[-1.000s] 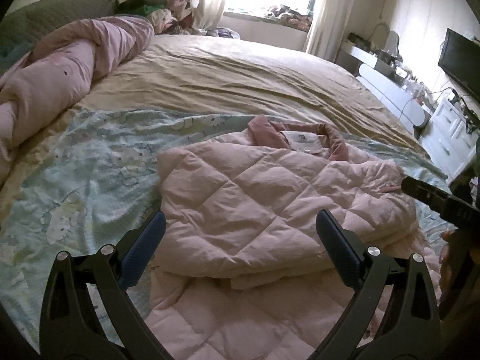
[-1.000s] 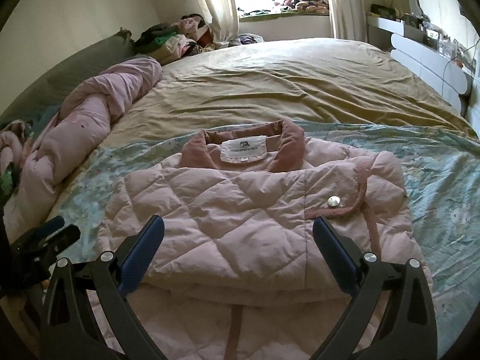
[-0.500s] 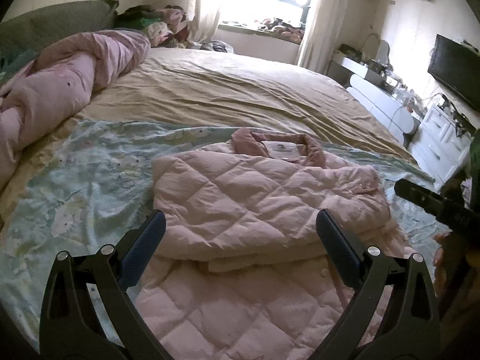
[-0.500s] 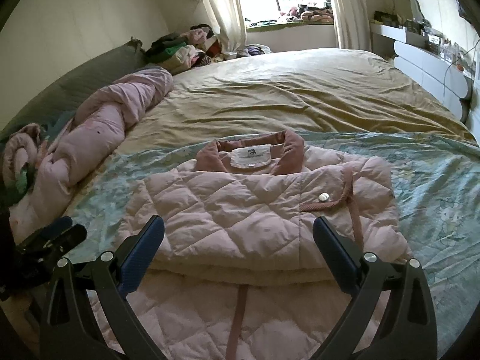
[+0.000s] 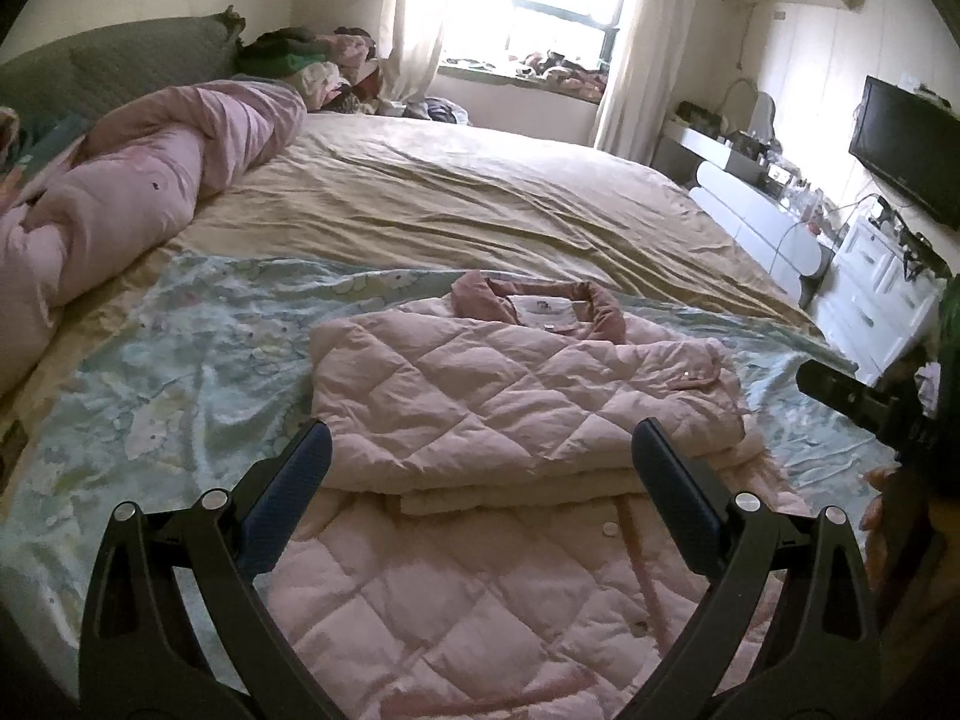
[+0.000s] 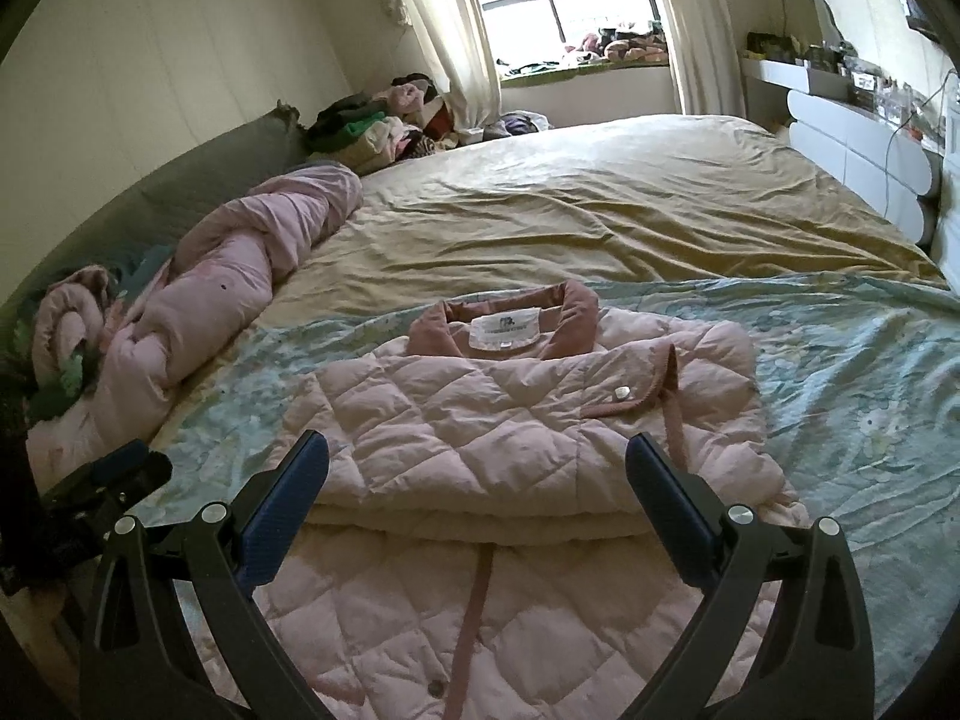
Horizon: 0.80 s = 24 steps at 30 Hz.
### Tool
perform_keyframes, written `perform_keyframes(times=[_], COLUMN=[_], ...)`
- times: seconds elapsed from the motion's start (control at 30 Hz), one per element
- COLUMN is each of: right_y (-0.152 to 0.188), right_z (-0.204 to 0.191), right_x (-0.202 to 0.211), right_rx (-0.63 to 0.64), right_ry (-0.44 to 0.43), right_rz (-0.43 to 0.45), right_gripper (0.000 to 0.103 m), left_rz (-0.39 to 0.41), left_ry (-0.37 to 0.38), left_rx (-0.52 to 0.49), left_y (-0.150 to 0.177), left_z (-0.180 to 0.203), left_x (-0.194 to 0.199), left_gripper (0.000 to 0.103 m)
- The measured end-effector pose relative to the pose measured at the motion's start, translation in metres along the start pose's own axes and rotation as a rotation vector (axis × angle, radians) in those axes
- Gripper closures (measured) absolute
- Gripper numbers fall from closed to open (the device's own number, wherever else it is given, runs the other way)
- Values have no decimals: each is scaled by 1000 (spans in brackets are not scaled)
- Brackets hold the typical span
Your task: Fold large clothes
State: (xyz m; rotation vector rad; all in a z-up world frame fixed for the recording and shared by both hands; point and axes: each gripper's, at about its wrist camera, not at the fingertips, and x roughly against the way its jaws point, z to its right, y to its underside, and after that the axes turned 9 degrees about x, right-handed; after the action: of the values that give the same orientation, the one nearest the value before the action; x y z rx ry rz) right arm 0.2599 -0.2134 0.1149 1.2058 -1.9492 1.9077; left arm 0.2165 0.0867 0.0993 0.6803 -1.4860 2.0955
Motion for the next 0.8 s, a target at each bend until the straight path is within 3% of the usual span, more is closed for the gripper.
perform_keyframes(times=[0.8], right_y=[28], right_z=[0], right_x=[63], right_rx=[5], right_ry=[-33], right_rz=[53], right_gripper=[4], left_rz=[19], left_ry=[-39], left_rx=[-23], left_y=[36], left_z=[9], left_x=[48], left_gripper=[9])
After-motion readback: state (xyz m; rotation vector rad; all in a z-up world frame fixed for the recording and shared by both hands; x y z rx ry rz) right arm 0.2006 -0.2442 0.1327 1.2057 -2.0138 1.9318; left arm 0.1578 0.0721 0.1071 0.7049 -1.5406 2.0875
